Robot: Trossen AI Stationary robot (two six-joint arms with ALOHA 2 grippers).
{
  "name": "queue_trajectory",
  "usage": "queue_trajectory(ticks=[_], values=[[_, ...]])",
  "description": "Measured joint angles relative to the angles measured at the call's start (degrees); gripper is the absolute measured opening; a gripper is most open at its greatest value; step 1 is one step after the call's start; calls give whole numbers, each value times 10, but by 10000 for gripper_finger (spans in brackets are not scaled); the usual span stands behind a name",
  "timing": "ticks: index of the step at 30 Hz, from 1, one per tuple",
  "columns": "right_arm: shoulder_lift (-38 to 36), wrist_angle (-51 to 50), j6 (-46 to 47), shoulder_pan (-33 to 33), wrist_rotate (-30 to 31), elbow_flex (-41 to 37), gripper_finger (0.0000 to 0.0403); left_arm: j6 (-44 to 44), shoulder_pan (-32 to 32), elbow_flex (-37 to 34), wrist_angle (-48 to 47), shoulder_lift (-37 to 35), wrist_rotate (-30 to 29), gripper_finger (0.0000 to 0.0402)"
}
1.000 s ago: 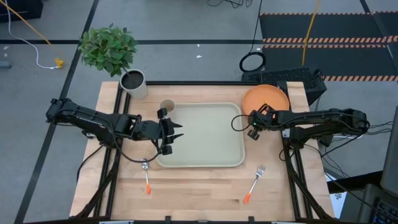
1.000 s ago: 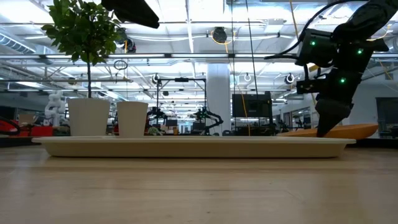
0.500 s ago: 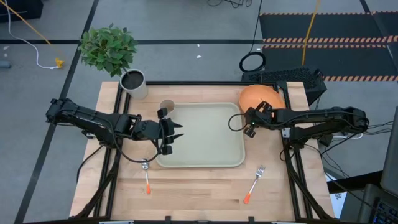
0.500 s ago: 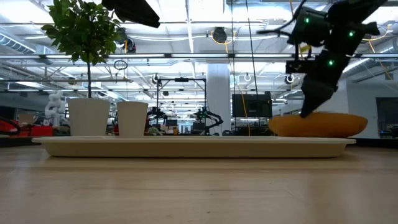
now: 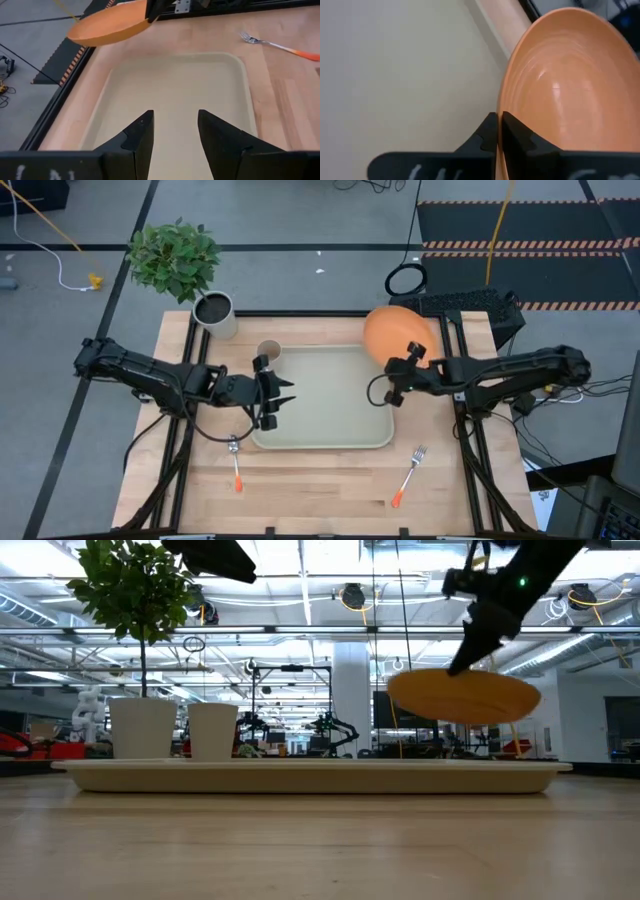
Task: Pick and place plate/cup/fork/spoon on tray
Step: Put the orange plate on the white serving tray
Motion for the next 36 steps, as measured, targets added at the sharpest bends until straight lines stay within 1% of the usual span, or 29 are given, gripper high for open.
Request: queue_trajectory(ticks=[4, 8, 16, 19, 25, 31, 36], values=[[0, 20, -14, 36, 14, 20, 0, 0, -7, 0, 0, 0, 0, 157], [1, 76, -50, 70, 14, 27, 0, -1, -10, 0, 0, 0, 0, 157], [40, 183, -142, 115, 11, 28, 0, 1, -10, 0, 20, 0, 0, 157], [72, 192, -161, 124, 10, 44, 0, 8, -10, 0, 33, 0, 0, 157], [150, 191, -183, 141, 7, 105, 0, 14, -10, 0, 39, 0, 0, 157], [225, 194, -209, 146, -52, 157, 0, 14, -10, 0, 39, 0, 0, 157], [279, 192, -222, 145, -68, 182, 0, 14, -11, 0, 38, 0, 0, 157]])
